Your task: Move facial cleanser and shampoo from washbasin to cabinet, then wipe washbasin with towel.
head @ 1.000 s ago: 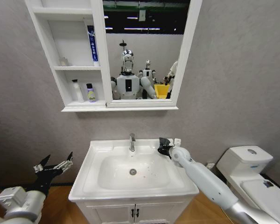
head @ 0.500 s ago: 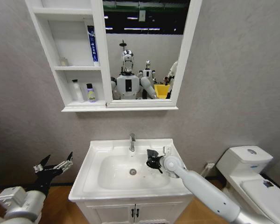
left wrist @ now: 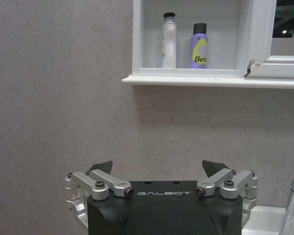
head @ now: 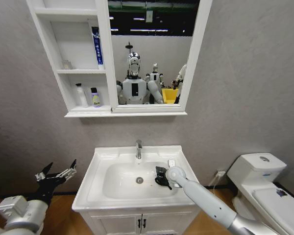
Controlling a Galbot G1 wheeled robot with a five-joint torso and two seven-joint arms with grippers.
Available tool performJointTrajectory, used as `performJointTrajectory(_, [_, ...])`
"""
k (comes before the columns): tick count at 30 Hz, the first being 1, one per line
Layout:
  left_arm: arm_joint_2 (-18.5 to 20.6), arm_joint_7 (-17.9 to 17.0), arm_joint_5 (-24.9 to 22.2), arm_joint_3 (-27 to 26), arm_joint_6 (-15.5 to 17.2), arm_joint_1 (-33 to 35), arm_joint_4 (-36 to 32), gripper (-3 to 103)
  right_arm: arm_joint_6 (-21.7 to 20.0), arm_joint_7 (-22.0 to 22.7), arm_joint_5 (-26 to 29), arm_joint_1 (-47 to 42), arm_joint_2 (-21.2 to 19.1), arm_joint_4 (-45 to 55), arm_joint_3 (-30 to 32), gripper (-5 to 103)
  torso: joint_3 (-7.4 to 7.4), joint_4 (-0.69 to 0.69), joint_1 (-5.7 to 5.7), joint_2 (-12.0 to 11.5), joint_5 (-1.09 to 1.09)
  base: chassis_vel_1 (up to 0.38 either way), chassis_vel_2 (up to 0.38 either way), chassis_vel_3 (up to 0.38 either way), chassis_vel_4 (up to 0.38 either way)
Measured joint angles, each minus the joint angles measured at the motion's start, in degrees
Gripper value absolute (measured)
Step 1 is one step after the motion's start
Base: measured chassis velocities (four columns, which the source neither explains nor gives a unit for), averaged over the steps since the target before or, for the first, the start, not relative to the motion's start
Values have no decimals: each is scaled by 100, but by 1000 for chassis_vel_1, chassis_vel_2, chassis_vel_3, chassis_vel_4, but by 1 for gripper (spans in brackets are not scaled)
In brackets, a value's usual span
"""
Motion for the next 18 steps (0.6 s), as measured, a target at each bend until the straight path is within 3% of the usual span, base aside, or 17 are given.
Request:
performJointTrajectory(11, [0,0,0,0,0,0,0,100,27,-487,-388,-17,440,-521,43,2,0,-1,1,0,-1,0,0,0,0])
performJointTrajectory(18, [0,0,0,0,0,0,0,100,76,-824,-655,66,971,-902,-69,2,0,1,0,0,0,0,0,0,0])
